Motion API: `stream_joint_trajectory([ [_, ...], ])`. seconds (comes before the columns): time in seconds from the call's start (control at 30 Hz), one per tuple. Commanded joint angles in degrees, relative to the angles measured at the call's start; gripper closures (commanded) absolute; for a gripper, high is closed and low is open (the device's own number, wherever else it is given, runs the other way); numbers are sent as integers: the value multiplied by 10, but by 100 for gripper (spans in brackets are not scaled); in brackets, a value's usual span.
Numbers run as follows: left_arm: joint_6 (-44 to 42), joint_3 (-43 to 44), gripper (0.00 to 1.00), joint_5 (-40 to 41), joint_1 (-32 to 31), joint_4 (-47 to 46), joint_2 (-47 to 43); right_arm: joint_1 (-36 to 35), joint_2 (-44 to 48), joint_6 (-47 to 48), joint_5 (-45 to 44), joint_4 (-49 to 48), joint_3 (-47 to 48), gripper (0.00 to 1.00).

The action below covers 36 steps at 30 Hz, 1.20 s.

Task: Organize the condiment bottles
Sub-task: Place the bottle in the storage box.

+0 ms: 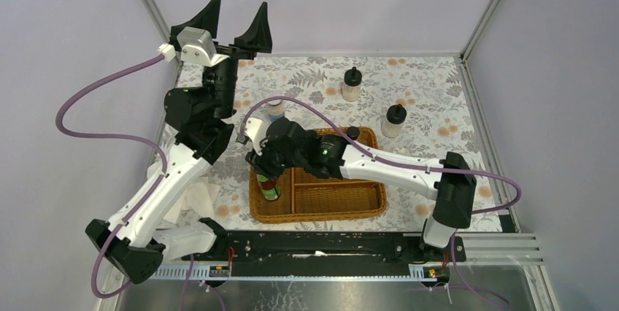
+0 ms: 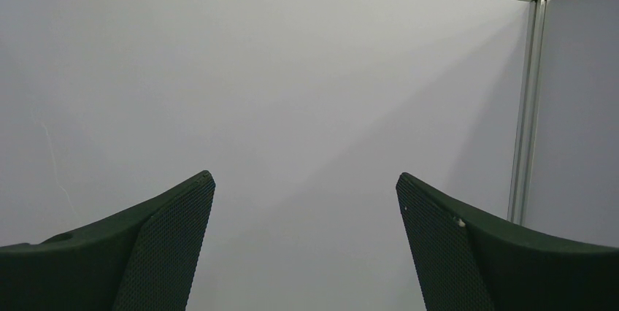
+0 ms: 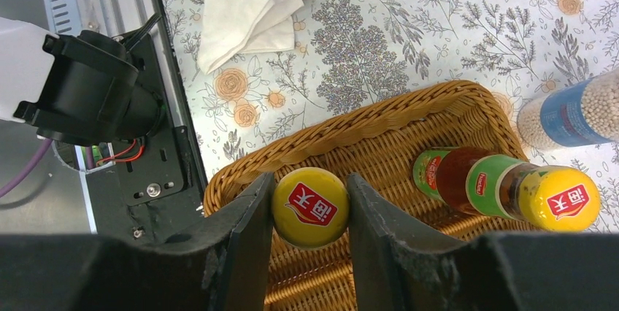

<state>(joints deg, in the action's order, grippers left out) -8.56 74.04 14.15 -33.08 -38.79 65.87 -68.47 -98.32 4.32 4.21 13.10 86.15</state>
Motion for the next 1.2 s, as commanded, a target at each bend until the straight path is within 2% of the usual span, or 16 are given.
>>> stream_joint_trajectory([
  [0.0, -7, -21, 1, 7, -3, -44, -20, 11, 9, 8, 19, -82, 37, 100],
  [0.47, -17, -73, 1, 14, 2, -72, -45, 40, -2, 5, 35, -107, 15, 100],
  [1.17, -13, -98, 1, 12, 11, -85, -48, 64, 3, 1, 58, -127, -32, 100],
])
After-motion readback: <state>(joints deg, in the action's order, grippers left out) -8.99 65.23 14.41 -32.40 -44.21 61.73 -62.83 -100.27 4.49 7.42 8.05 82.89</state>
